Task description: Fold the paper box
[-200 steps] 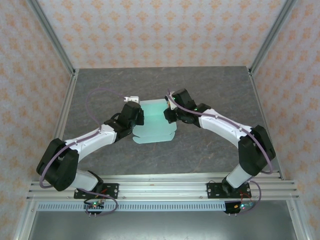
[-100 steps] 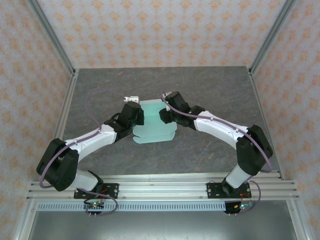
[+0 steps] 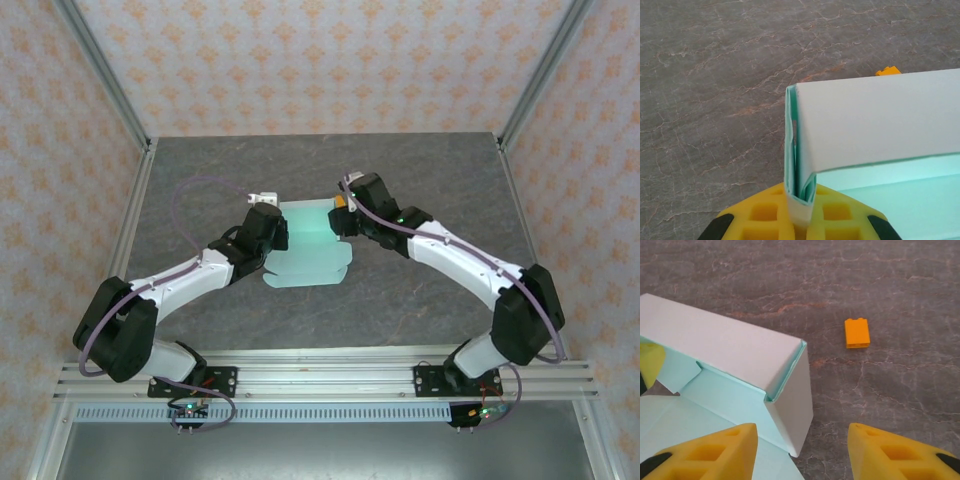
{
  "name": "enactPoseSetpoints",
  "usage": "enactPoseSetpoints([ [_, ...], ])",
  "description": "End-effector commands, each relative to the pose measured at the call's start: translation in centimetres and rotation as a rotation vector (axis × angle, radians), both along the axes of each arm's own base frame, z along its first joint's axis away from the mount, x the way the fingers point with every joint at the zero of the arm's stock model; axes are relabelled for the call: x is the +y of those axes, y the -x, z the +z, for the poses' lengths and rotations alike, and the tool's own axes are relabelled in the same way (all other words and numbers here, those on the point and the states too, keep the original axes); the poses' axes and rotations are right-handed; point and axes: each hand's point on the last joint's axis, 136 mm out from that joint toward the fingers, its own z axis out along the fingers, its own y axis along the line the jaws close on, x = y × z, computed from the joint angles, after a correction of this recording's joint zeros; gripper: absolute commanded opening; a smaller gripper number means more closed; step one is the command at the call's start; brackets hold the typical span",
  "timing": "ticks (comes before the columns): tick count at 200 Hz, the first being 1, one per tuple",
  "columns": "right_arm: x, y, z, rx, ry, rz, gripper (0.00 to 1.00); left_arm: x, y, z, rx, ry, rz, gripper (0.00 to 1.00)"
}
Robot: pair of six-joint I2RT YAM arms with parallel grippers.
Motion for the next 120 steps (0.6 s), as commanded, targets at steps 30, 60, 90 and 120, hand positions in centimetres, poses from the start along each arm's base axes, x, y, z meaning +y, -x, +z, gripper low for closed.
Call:
enactPoseSetpoints([
  [30,0.9,-1.3,-2.1,0.001,0.003,-0.086,0.42,0.0,-0.4,1.6,-0.03,0.017,0.015,0.07],
  [60,1.4,-1.7,-2.5,-0.031,0.034,-0.124,0.31,-0.2,-0.4,1.6,-0.03,0.023,0.011,0.07],
  [90,1.6,-1.9,-2.5,-0.06,0.05,-0.181,0.23,-0.2,-0.4,1.5,-0.027,0.025,0.008,0.07],
  [120,2.6,-1.8,-2.2,-0.078,0.034,-0.195,0.2,-0.5,-0.5,1.3,-0.021,0.029,0.004,0.07],
])
